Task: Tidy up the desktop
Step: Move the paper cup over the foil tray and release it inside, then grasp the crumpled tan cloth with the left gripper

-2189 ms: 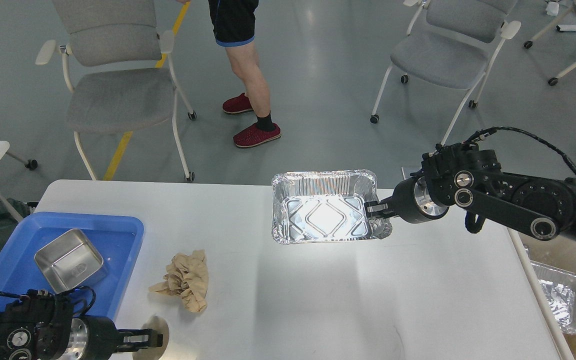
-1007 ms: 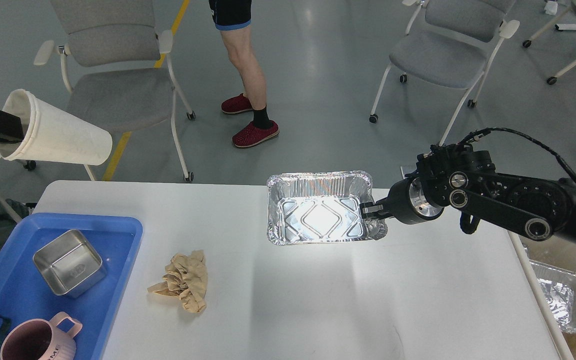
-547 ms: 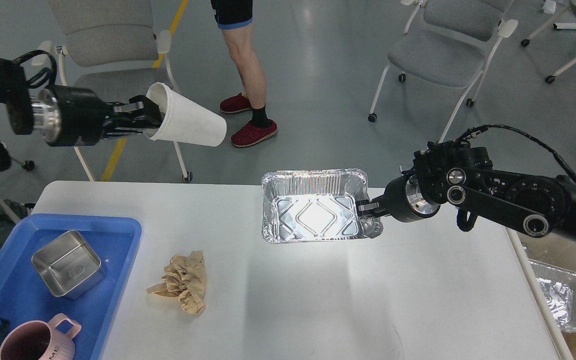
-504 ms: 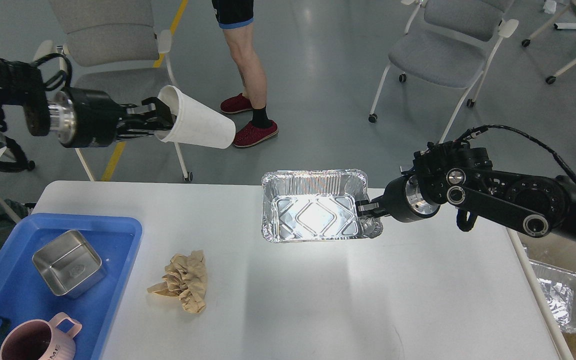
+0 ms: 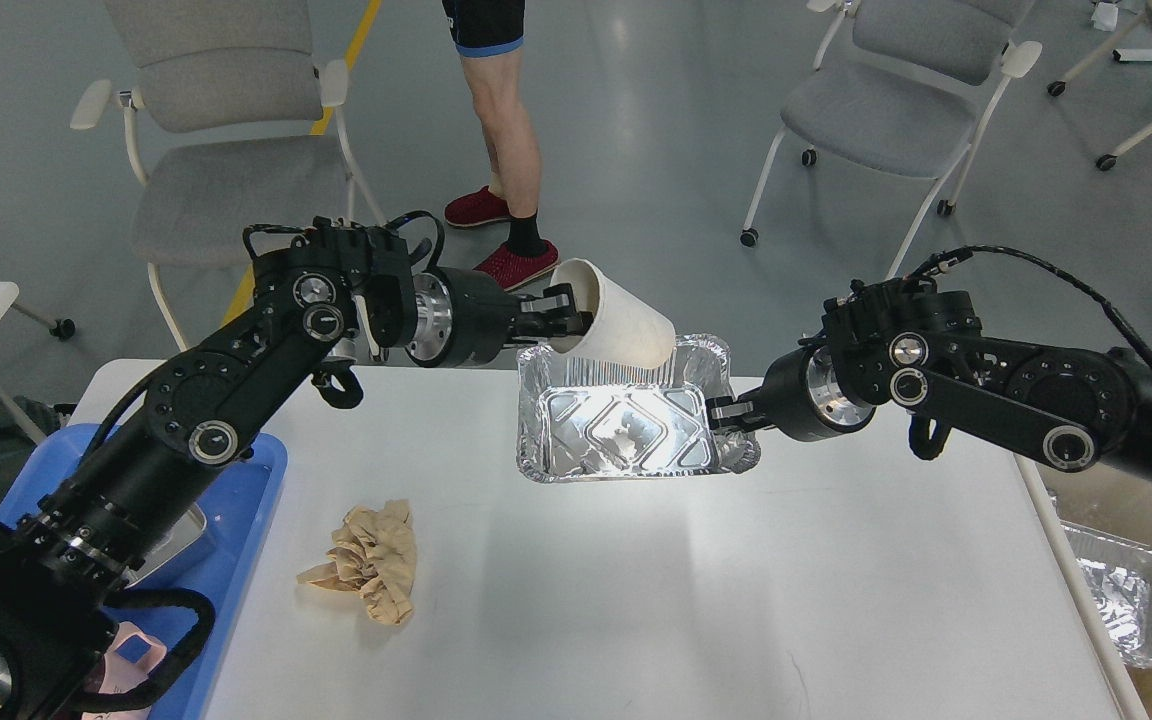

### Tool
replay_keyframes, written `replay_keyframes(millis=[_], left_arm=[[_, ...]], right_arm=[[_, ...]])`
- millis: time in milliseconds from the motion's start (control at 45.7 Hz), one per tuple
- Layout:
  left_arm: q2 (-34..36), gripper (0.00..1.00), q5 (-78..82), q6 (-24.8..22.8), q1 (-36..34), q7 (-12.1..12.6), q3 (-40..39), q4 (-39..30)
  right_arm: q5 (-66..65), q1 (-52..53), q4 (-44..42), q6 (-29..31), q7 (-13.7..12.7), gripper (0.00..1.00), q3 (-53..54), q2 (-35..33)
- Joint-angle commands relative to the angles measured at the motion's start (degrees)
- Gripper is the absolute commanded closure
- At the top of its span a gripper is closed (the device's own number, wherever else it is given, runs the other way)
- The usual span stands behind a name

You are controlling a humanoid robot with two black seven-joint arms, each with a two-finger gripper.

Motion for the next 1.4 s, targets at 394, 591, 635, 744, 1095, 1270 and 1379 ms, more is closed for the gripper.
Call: replay_keyframes(millis=[394,591,635,744,1095,1270,1379], left_arm=[[-1.70,0.15,-0.67,5.06,2.65,0.54,3.21,0.14],[1.55,0.03,-1.20,4.89,0.90,0.46,2.15,-1.62],[2.96,0.03,-1.81,4.71,-0.15,0.46,2.07,-2.58],[8.40,0.03,-5.58,2.17,-0.60,0.10,2.24,-7.41],[35.47,0.03,-14.38,0.49,8.88,-0.34,-2.23,-24.38],[46.37,0.03,-16.14,0.49,16.53,-0.42,-7.68,-25.53],[51.73,0.04,-17.11,0.40,21.19,-0.42,-9.36,-25.70]], right_arm=[[0.00,-0.10,0.00,0.00,-0.10,1.00,0.26,0.17],[0.00,-0.10,-0.09,0.00,-0.01,1.00,0.26,0.34],[0.00,-0.10,-0.09,0.00,-0.01,1.00,0.26,0.26],[0.00,-0.10,-0.09,0.00,-0.10,1.00,0.26,0.26],[0.00,-0.27,-0.18,0.00,-0.01,1.00,0.26,0.34],[0.00,-0.62,-0.44,0.00,-0.01,1.00,0.26,0.96],[0.00,-0.71,-0.97,-0.09,-0.01,1.00,0.26,1.75]])
